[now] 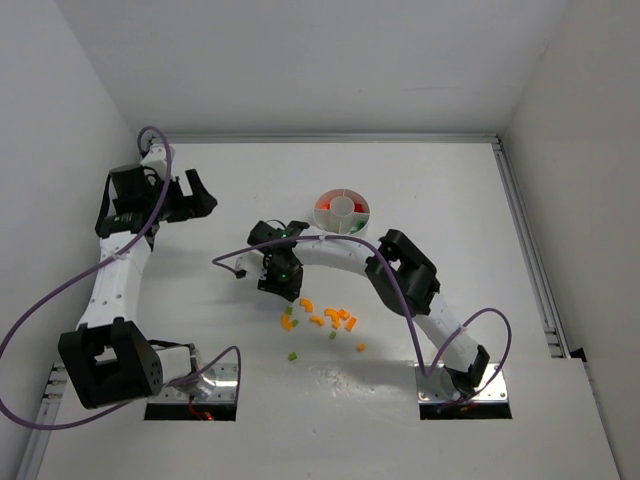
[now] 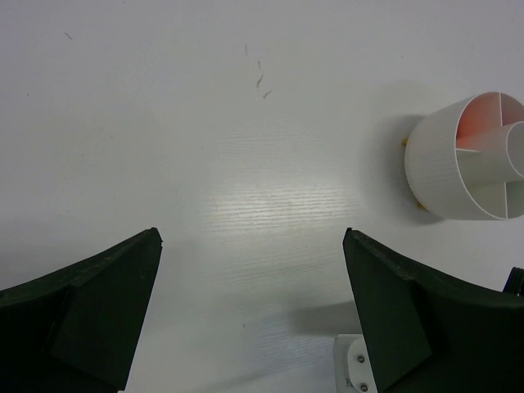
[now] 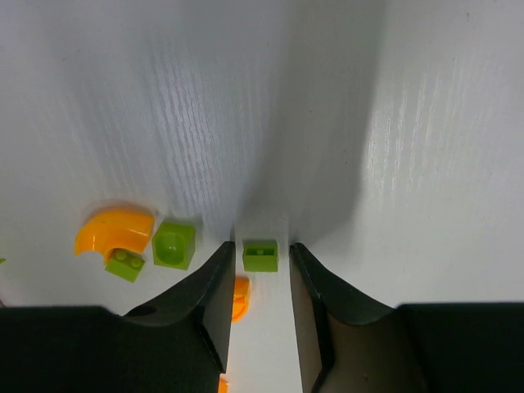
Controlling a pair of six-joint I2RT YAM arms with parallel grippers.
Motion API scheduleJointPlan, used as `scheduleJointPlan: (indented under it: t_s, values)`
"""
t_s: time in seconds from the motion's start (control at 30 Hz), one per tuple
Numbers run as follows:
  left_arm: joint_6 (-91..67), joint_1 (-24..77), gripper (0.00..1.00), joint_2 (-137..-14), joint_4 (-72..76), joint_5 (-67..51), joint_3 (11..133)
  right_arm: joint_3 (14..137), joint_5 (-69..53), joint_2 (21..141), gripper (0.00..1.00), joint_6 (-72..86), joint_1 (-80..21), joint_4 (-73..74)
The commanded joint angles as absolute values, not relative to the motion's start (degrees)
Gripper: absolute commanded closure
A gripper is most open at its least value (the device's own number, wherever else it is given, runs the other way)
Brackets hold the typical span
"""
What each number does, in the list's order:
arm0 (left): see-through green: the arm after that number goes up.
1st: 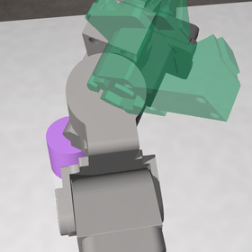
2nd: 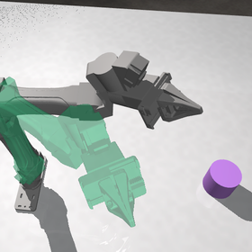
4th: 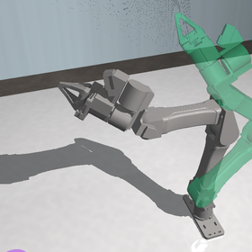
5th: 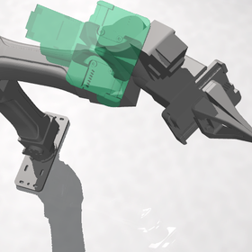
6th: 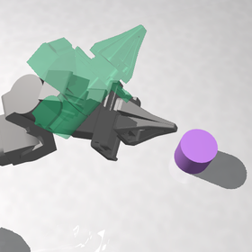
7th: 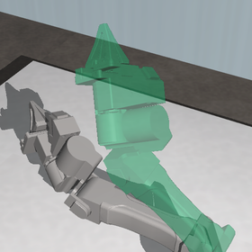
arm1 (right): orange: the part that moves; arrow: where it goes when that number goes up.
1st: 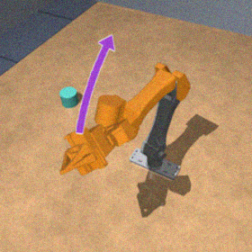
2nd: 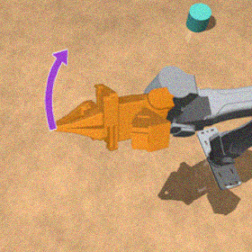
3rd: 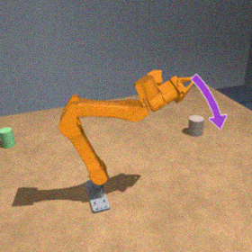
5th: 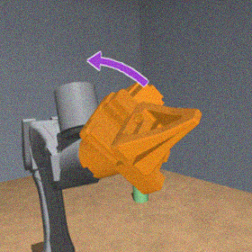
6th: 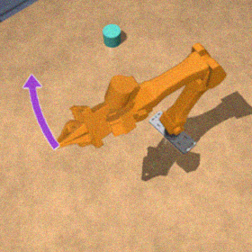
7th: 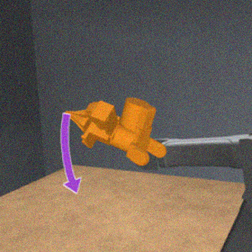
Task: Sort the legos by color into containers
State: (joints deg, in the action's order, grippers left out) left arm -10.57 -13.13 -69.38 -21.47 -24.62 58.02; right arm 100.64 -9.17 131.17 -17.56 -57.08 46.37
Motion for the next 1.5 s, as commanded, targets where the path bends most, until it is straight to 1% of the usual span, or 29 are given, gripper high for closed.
scheduleJointPlan:
  t_s: [0.0,0.17,0.2,0.3,0.33,0.43,0.47,0.67,0.93,1.07,1.47]
  values:
    - [-9.84,-13.80,0.01,-69.26,-21.27,-25.66,60.12,99.49,-8.35,132.54,0.69,-17.58,-56.69,47.02]
    - [-9.32,-13.80,0.01,-69.78,-21.27,-26.19,60.12,98.88,-8.35,132.54,0.69,-18.11,-56.69,47.55]
    - [-9.32,-13.80,0.01,-69.79,-21.27,-26.19,60.12,98.35,-8.35,132.54,0.70,-18.11,-56.69,47.55]
    - [-9.32,-13.80,0.01,-69.79,-21.27,-26.19,60.12,98.35,-8.35,132.54,0.76,-18.11,-56.69,47.55]
    - [-9.32,-13.80,0.01,-69.79,-21.27,-26.19,60.12,98.35,-8.35,132.54,0.81,-18.63,-56.69,47.55]
    - [-9.32,-13.80,0.01,-69.79,-21.27,-26.19,60.12,97.83,-7.82,132.54,0.88,-18.63,-56.69,47.55]
    - [-8.79,-13.80,0.01,-69.79,-21.27,-26.19,60.12,97.82,-7.82,132.54,0.93,-18.63,-56.69,47.55]
    - [-8.79,-13.80,0.01,-70.31,-21.27,-26.19,60.64,98.43,-7.29,128.60,1.00,-19.16,-55.55,48.16]
    - [-8.79,-13.80,0.01,-71.46,-20.74,-26.71,62.92,104.67,-6.77,121.65,1.00,-18.11,-52.39,50.71]
    - [-8.79,-13.80,0.01,-72.59,-20.13,-26.72,64.07,108.28,-5.19,120.50,1.00,-18.11,-50.63,51.86]
    - [-9.93,-13.80,0.01,-74.18,-18.98,-27.77,65.13,111.27,0.97,119.27,1.00,-20.65,-42.81,50.80]
